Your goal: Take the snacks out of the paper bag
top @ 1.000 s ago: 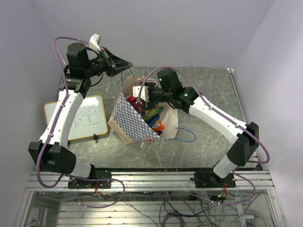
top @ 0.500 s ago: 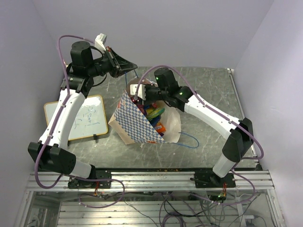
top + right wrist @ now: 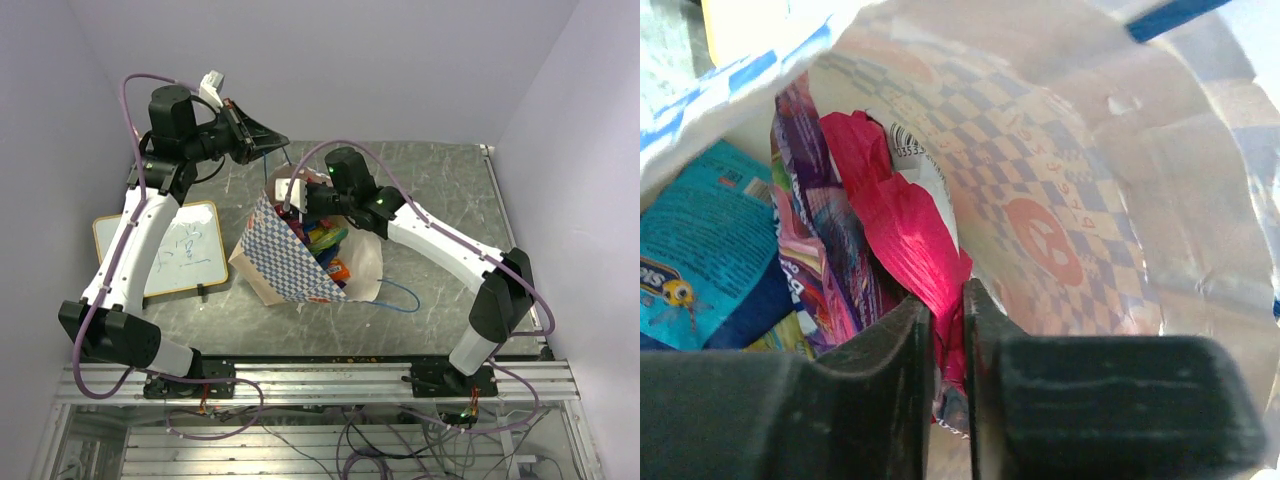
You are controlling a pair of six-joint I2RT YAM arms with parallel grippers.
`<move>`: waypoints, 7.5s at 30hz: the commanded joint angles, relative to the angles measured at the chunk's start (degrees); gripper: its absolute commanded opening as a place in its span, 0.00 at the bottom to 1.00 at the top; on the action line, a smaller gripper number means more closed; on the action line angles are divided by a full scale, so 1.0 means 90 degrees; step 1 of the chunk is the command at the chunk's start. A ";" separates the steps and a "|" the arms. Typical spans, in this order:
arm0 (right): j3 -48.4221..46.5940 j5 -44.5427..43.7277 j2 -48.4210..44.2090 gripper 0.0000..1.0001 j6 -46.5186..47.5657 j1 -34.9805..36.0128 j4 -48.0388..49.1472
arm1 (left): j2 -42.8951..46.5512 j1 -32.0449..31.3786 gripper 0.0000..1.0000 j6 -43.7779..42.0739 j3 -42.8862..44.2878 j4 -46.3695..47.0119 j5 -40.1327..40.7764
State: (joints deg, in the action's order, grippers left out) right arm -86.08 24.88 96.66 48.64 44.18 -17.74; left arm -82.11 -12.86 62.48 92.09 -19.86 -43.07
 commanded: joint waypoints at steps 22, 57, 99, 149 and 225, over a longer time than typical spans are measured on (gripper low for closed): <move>-0.0706 -0.0469 -0.1389 0.00 -0.1836 -0.0036 0.0638 | 0.0045 0.0062 0.07 -0.0597 0.0520 -0.0240 0.0120; -0.1036 -0.5311 -0.3436 0.00 -0.2242 -0.0031 0.0567 | -0.0351 0.0110 0.07 -0.1412 0.1225 -0.1408 0.0109; 0.1175 -0.2760 0.0019 0.00 -1.2851 -0.5052 -0.0800 | -0.0849 0.0248 0.07 -0.2158 0.1966 -0.1781 -0.0386; 0.3334 -0.2118 -0.3169 0.81 -1.0098 -0.1106 -0.2965 | 0.0088 -0.0964 0.07 -0.0456 0.0224 0.0241 -0.0471; 0.3810 -0.0884 -0.2523 0.16 -0.0346 0.1530 0.2063 | 0.1592 -0.2575 0.07 -0.0792 -0.0262 -0.1775 0.2073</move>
State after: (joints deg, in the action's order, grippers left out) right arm -52.34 15.33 78.94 50.09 57.87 2.63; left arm -70.35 -35.59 54.33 91.24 -38.98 -23.99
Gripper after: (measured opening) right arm 0.229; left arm 0.075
